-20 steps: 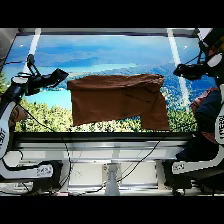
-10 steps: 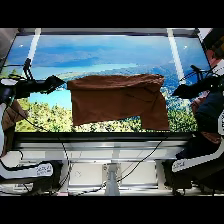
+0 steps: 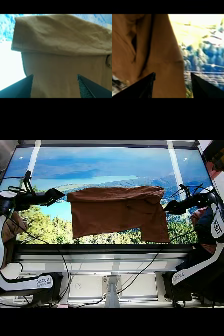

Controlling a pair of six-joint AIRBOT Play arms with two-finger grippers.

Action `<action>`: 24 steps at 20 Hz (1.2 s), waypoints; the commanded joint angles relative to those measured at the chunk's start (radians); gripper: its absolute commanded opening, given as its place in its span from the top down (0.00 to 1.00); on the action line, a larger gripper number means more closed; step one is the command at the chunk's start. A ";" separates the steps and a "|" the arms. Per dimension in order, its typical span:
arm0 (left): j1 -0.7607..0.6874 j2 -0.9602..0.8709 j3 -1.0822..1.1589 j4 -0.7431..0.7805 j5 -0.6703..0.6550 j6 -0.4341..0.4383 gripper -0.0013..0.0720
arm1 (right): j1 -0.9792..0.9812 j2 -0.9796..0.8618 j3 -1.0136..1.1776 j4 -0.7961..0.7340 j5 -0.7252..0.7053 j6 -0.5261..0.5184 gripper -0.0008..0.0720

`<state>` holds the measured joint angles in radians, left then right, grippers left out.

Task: Fold the clothes and pants, and hang the long-sleeved shirts on hangers.

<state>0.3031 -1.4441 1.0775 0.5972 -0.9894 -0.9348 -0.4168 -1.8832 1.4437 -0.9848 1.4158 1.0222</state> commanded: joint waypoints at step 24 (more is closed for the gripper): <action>0.087 0.018 -0.001 0.066 -0.305 -0.011 0.13 | 0.001 -0.024 -0.002 0.108 0.055 -0.143 0.97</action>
<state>0.3508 -1.4353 1.0775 0.6147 -1.1606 -0.9352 -0.4149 -1.9396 1.4406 -0.9073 1.4456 0.9115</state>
